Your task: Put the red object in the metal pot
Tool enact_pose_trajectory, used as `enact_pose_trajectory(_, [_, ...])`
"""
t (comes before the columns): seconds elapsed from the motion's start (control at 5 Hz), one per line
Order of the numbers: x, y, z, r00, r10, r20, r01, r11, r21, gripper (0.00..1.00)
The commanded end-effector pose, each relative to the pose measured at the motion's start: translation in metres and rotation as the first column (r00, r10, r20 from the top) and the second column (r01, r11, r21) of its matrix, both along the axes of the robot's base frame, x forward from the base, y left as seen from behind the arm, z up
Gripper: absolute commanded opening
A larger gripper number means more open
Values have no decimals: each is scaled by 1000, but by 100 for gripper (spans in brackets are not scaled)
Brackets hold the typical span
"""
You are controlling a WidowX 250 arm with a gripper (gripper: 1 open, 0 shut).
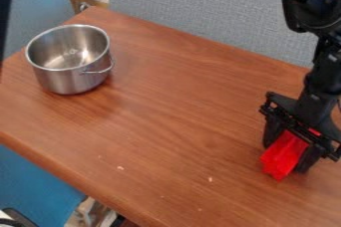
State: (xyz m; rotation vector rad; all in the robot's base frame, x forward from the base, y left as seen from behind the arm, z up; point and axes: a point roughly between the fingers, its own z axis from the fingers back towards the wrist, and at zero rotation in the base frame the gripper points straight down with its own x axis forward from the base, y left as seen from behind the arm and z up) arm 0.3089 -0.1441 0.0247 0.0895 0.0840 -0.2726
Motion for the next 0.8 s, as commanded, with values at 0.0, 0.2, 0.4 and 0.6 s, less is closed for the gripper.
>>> enact_pose_trajectory(0.0, [6, 13, 17, 997, 37, 65, -36, 999, -30, 0])
enact_pose_trajectory(0.2, [2, 15, 20, 995, 51, 89, -46, 997, -55, 100])
enact_pose_trajectory(0.4, [2, 12, 20, 994, 47, 98, -42, 997, -59, 100])
enact_pose_trajectory(0.6, [6, 10, 17, 994, 45, 103, -39, 998, -55, 100])
